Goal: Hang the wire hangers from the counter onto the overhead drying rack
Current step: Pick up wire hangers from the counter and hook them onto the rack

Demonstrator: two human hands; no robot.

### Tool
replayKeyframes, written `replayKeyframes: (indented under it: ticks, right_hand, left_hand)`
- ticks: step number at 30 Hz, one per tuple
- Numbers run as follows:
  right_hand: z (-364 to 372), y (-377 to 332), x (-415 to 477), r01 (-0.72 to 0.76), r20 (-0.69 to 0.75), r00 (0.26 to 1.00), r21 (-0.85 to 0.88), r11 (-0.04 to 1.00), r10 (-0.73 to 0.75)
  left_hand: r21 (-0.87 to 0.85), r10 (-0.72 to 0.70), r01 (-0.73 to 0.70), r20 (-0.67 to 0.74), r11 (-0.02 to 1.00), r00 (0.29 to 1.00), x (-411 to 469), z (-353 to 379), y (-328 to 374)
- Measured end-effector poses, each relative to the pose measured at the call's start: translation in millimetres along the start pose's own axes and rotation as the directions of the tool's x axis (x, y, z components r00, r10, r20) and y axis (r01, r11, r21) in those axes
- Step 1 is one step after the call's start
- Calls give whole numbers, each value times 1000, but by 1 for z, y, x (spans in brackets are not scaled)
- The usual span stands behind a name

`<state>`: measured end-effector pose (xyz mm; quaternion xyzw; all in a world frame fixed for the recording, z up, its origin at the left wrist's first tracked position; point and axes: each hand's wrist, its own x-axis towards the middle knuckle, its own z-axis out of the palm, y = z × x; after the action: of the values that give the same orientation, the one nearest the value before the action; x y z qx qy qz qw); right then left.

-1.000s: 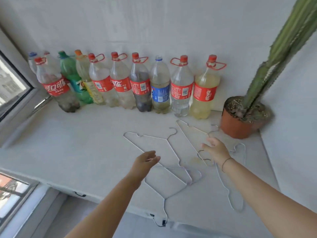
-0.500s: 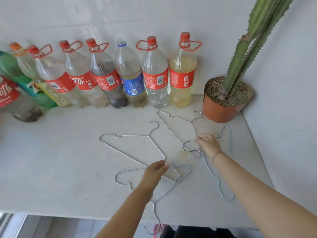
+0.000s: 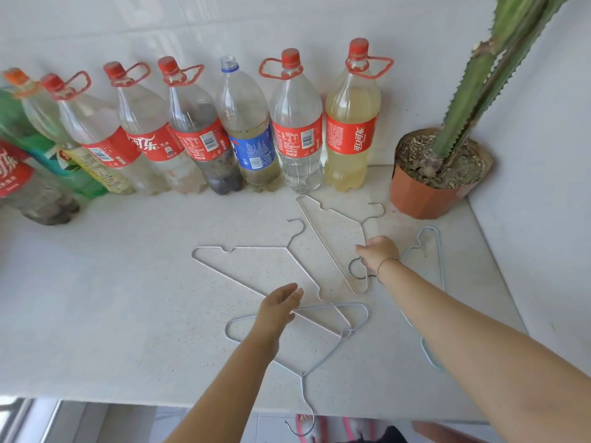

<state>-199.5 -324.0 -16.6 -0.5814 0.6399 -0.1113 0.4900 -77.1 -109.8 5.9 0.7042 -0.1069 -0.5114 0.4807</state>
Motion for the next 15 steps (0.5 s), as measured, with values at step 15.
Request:
replayKeyframes:
  ticks: [15]
  right_hand:
    - [15,-3,0,-74,-181,982,-157,985,45]
  left_hand:
    - [720,267,-257,104,644,958,-30,-37,-39]
